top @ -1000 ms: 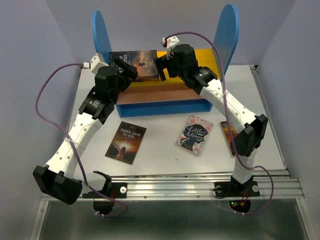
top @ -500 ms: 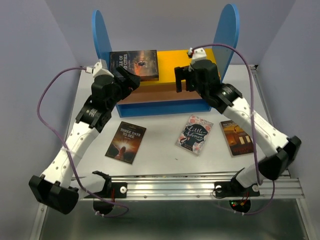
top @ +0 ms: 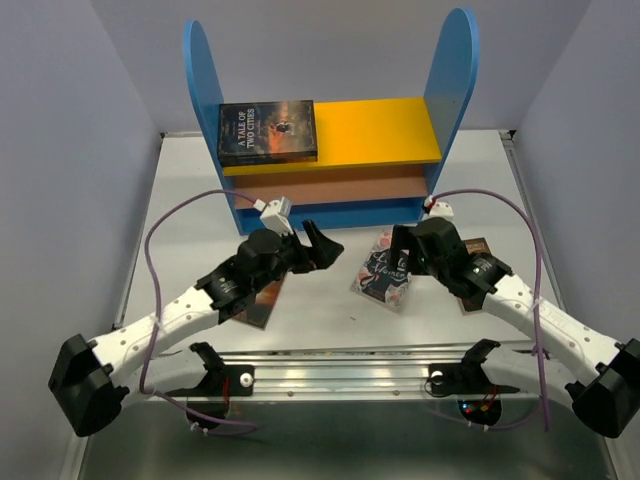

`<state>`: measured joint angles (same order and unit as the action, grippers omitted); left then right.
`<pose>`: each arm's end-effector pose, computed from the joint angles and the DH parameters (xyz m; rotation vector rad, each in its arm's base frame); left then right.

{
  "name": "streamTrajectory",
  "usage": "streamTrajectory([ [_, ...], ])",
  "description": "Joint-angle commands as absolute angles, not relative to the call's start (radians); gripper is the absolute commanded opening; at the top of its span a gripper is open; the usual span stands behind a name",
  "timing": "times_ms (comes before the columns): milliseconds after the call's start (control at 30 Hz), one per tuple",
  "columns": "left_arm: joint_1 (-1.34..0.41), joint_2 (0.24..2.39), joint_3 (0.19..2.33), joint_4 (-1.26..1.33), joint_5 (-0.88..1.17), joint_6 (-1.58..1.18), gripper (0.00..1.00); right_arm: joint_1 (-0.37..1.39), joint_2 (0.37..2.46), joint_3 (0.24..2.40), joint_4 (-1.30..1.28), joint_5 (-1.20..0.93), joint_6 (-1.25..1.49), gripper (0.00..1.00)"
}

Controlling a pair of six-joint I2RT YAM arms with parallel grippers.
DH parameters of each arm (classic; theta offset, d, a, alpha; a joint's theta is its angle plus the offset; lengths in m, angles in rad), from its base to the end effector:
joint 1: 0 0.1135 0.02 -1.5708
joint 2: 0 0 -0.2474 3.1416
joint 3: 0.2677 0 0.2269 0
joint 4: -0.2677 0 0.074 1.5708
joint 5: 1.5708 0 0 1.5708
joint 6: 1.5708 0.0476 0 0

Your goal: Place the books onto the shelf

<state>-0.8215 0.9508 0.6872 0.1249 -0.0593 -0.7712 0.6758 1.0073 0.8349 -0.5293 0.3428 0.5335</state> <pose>0.1543 -0.1617 0.2990 -0.0012 1.8445 -1.1086 0.1695 0.1154 0.2675 0.0202 2.2379 0.2709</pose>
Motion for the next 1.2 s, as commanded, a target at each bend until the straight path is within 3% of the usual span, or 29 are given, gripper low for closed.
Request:
streamTrajectory([
  [0, -0.836, 1.098, 0.655, 0.293, 0.044, -0.723, 0.99, 0.683, 0.963, 0.755, -0.522, 0.371, 0.730, 1.00],
  [267, -0.841, 1.393, 0.775, 0.382, 0.110, -0.649, 0.99, 0.641, 1.043, 0.650, -0.493, 0.466, 0.871, 1.00],
  [533, -0.841, 1.695, 0.937, 0.423, 0.282, -0.621, 0.97, 0.440, 1.035, 0.503, -0.218, 0.128, 0.833, 1.00],
  [800, -0.839, 1.808, 0.962, 0.436, 0.293, -0.634, 0.68, 0.410, 1.086, 0.445, -0.101, 0.046, 0.861, 1.00],
  [1167, -0.841, 1.848, 0.951, 0.451, 0.278, -0.649, 0.46, 0.400, 1.123, 0.387, -0.017, 0.009, 0.945, 0.99],
])
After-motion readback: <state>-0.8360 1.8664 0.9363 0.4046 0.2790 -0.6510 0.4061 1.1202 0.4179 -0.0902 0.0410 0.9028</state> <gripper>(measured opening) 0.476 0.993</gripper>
